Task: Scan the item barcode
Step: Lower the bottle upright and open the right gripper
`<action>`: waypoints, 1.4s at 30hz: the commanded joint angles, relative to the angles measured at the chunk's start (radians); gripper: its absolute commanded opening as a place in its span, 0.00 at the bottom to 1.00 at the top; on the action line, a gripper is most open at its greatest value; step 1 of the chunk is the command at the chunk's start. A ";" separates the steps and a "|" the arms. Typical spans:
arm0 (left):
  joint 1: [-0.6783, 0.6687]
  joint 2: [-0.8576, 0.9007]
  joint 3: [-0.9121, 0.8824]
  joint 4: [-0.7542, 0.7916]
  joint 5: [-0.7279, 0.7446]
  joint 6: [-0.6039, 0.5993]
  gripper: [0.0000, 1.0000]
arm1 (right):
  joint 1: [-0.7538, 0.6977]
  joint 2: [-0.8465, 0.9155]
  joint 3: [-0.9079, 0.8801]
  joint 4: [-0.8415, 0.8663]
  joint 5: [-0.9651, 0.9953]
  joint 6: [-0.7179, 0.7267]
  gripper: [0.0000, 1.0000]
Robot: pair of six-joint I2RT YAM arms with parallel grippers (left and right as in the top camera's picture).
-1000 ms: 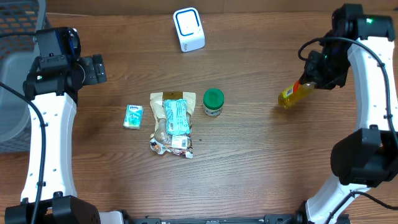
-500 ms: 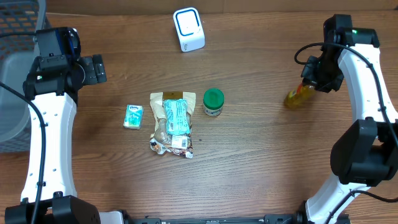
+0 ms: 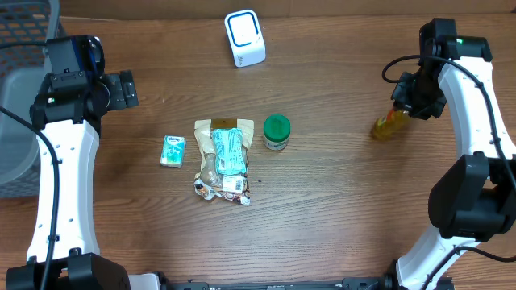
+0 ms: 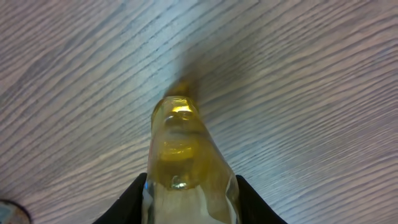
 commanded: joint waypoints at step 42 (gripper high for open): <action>-0.007 -0.013 0.015 0.000 0.002 -0.010 0.99 | 0.124 -0.268 0.097 -0.038 -0.159 -0.108 1.00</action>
